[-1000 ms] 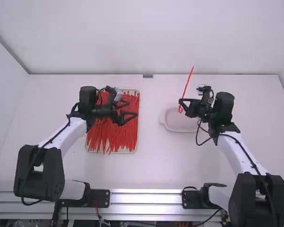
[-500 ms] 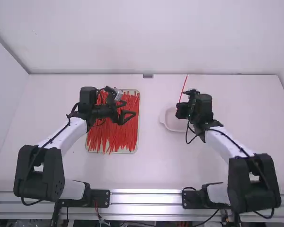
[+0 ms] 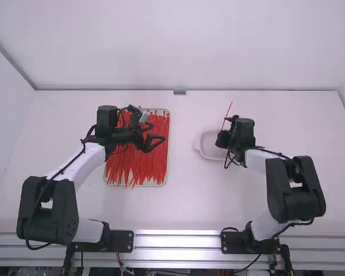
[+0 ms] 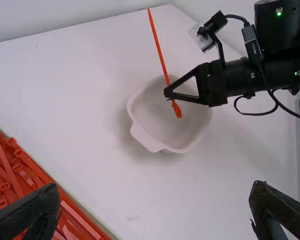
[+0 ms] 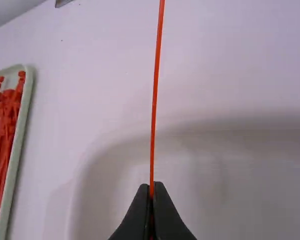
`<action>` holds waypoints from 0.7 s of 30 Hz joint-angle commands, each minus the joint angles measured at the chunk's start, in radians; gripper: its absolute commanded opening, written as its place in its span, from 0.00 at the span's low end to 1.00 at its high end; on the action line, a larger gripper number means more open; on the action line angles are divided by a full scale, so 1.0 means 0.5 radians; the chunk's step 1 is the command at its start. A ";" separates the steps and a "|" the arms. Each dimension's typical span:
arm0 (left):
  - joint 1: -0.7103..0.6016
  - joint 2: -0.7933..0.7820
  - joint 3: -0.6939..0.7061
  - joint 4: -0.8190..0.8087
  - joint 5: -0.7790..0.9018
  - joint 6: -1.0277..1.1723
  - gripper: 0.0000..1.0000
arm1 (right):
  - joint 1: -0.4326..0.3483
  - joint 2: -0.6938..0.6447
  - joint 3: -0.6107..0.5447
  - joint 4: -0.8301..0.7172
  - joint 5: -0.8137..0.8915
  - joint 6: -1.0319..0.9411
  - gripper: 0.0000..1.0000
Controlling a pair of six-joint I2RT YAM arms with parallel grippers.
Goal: Fasten the cable tie
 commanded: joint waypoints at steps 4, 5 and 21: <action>-0.005 0.006 0.034 -0.011 0.059 0.042 0.99 | -0.007 0.018 0.045 0.033 -0.018 0.022 1.00; -0.005 0.006 0.034 -0.011 0.058 0.039 0.99 | -0.016 0.014 0.044 0.030 -0.018 0.033 1.00; 0.085 -0.137 0.037 -0.189 0.043 -0.269 0.99 | -0.168 -0.252 0.043 -0.246 -0.319 -0.043 1.00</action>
